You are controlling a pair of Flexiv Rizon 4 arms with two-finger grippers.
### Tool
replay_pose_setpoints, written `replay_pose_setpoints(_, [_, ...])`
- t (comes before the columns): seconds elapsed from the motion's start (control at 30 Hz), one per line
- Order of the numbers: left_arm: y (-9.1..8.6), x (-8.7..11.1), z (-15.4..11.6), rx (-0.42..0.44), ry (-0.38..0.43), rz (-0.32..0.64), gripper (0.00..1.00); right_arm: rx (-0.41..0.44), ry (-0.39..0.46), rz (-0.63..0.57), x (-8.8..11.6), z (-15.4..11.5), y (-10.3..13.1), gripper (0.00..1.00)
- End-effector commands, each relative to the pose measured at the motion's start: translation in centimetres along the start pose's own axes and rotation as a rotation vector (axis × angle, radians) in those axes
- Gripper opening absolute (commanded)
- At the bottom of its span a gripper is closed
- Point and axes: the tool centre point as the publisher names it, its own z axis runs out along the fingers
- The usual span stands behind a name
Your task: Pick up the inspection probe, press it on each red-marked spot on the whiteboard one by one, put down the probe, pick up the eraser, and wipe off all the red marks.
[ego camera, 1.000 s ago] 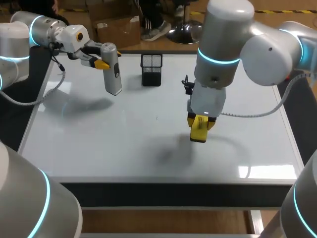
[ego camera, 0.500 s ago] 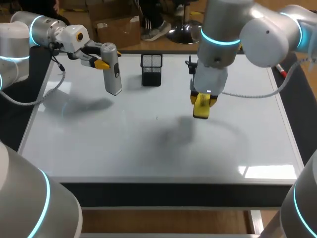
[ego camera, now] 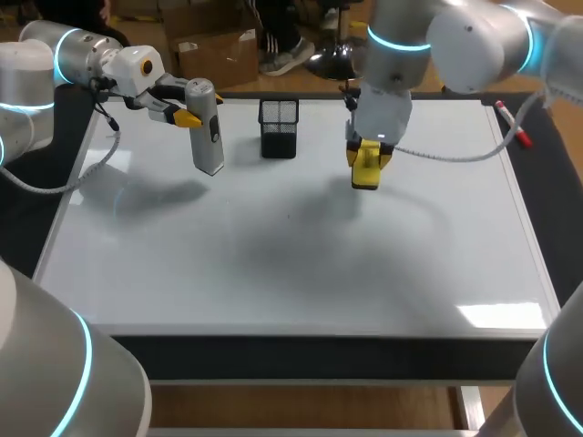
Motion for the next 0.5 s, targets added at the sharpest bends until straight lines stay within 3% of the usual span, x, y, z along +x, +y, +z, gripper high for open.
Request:
replay_pose_setpoints(0.03, [-0.1,-0.1,-0.1,-0.001,0.004,-0.001,0.0,-0.08,0.022,-0.011,-1.1,1.0,-3.9,0.0])
replay_pose_setpoints(0.5, [-0.1,-0.1,-0.1,-0.001,0.004,-0.001,0.0,-0.081,0.037,-0.062,-1.7,2.3,-9.3,0.0])
